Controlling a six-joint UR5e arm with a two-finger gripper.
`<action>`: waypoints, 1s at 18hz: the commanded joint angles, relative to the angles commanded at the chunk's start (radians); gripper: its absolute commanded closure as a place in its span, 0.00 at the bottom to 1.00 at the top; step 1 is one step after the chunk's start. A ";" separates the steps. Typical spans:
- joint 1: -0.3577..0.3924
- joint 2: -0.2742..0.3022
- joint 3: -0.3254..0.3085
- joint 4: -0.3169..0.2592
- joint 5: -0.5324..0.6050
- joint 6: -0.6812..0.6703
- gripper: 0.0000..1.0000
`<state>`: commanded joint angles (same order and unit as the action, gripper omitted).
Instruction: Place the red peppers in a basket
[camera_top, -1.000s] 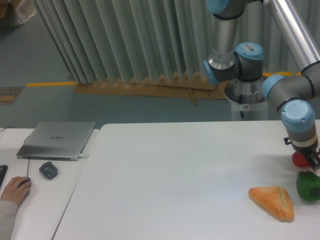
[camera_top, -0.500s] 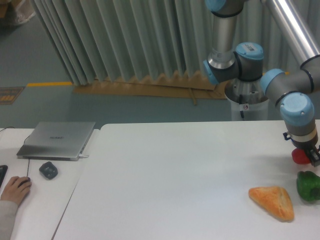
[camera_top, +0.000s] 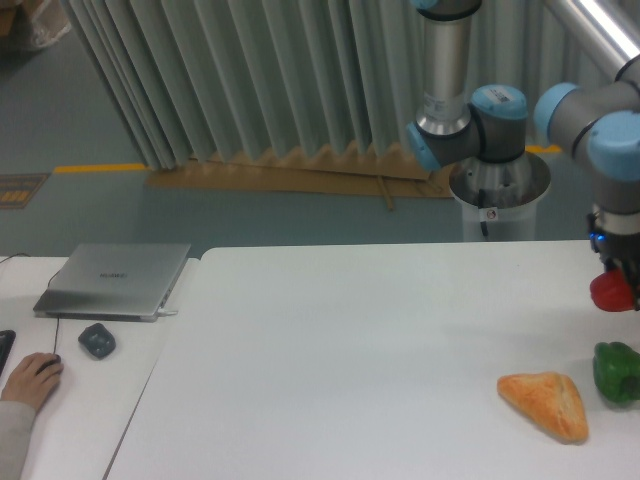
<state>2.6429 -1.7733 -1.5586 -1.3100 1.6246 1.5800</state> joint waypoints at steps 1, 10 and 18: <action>0.018 0.000 0.002 0.003 -0.003 -0.002 0.75; 0.101 -0.047 0.008 0.032 0.004 0.000 0.75; 0.206 -0.058 -0.003 0.057 0.006 0.125 0.74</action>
<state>2.8485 -1.8316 -1.5616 -1.2532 1.6306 1.7054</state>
